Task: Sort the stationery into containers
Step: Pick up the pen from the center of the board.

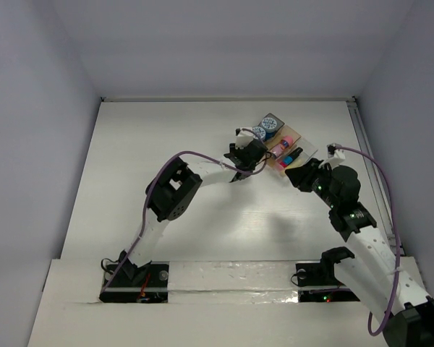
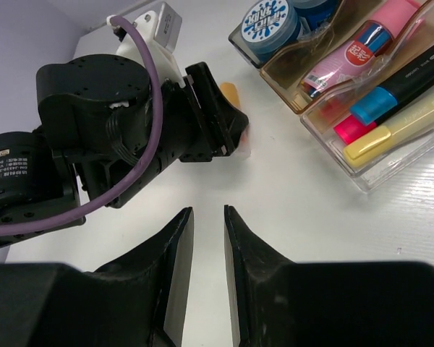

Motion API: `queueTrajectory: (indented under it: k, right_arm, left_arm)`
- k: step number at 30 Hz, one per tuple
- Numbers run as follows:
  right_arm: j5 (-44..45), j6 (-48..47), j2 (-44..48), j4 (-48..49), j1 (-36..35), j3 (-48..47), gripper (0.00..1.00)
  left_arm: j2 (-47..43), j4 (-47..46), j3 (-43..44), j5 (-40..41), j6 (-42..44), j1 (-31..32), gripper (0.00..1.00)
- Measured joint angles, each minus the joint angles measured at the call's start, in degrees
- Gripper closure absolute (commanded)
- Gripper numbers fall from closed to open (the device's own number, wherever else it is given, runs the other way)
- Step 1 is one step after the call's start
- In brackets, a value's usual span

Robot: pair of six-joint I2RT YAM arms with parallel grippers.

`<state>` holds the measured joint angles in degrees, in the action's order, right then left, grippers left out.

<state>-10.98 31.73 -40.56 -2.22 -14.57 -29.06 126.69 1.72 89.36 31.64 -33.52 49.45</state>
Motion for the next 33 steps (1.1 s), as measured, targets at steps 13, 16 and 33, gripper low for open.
queueTrajectory:
  k: [13, 16, 33]
  right_arm:
    - [-0.04, 0.00, 0.02, 0.00, 0.00, 0.02, 0.70]
    - [-0.02, 0.00, 0.02, 0.00, 0.00, 0.02, 0.70]
    - [1.14, -0.02, 2.05, 0.00, 0.00, 0.70, 0.70]
  left_arm:
    - [-3.63, -3.21, -7.61, 2.67, 7.45, 0.04, 0.61]
    - [-3.63, -3.26, -7.61, 2.60, 8.22, -0.02, 0.61]
    - [-13.35, -6.40, -20.06, 1.20, 10.03, -0.68, 1.00]
